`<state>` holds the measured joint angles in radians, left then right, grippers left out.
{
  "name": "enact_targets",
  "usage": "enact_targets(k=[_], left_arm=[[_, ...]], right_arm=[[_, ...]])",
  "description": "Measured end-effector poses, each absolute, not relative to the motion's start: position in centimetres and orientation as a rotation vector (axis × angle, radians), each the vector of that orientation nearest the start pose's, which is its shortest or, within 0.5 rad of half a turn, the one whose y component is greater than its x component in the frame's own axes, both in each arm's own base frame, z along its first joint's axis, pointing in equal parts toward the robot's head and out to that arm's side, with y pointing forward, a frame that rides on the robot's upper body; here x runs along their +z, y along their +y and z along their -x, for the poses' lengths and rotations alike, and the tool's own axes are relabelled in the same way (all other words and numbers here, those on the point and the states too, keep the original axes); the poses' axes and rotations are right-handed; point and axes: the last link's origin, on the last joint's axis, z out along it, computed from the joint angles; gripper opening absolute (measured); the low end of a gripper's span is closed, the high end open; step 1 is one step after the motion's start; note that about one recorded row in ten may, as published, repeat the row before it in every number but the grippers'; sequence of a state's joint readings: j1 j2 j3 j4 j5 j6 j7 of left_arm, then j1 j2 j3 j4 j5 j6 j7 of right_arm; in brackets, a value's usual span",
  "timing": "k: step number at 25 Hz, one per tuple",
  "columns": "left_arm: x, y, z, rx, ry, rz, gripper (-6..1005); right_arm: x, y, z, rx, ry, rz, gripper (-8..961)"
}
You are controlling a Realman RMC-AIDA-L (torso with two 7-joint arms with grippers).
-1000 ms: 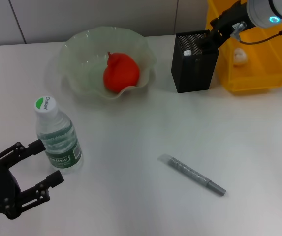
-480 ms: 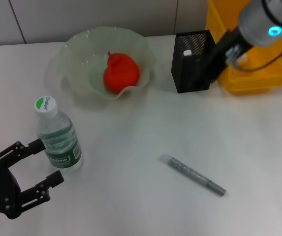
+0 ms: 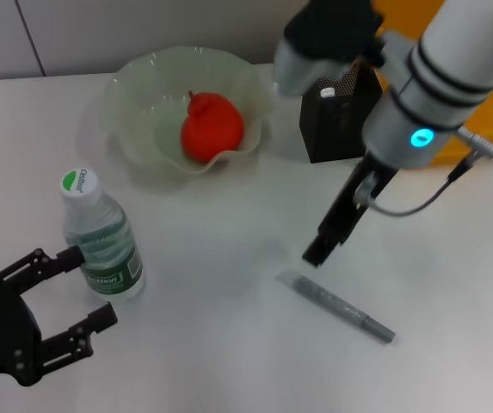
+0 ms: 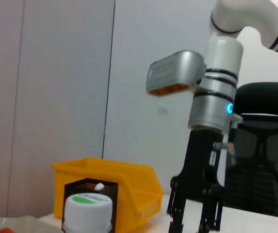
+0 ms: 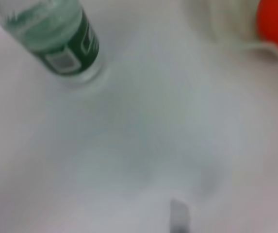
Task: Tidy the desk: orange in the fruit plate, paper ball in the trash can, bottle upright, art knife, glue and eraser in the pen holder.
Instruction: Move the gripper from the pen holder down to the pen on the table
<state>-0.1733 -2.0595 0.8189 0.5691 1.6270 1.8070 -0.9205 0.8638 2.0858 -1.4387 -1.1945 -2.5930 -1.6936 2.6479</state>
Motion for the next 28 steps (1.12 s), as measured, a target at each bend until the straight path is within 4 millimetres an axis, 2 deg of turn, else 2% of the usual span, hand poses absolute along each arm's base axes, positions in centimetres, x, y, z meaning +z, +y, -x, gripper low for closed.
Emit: enact_targets(k=[4,9,15,28], left_arm=[[1.2,21.6,30.9,-1.033,-0.342,2.538,786],[1.1,21.6,30.9,-1.029,-0.341,2.537,786],[1.0,21.6,31.1,-1.021,-0.345,2.533,785],[0.8,21.3,31.2,-1.019,-0.346,2.526,785]], right_arm=[[-4.6,35.9,-12.8,-0.798,0.858,2.689,666],[-6.6,35.4,-12.8,-0.821,0.854,2.711,666],[-7.8,35.1,-13.2,-0.838,0.863,2.685,666],[-8.9,34.9,-14.3,-0.872,0.878,2.650,652]])
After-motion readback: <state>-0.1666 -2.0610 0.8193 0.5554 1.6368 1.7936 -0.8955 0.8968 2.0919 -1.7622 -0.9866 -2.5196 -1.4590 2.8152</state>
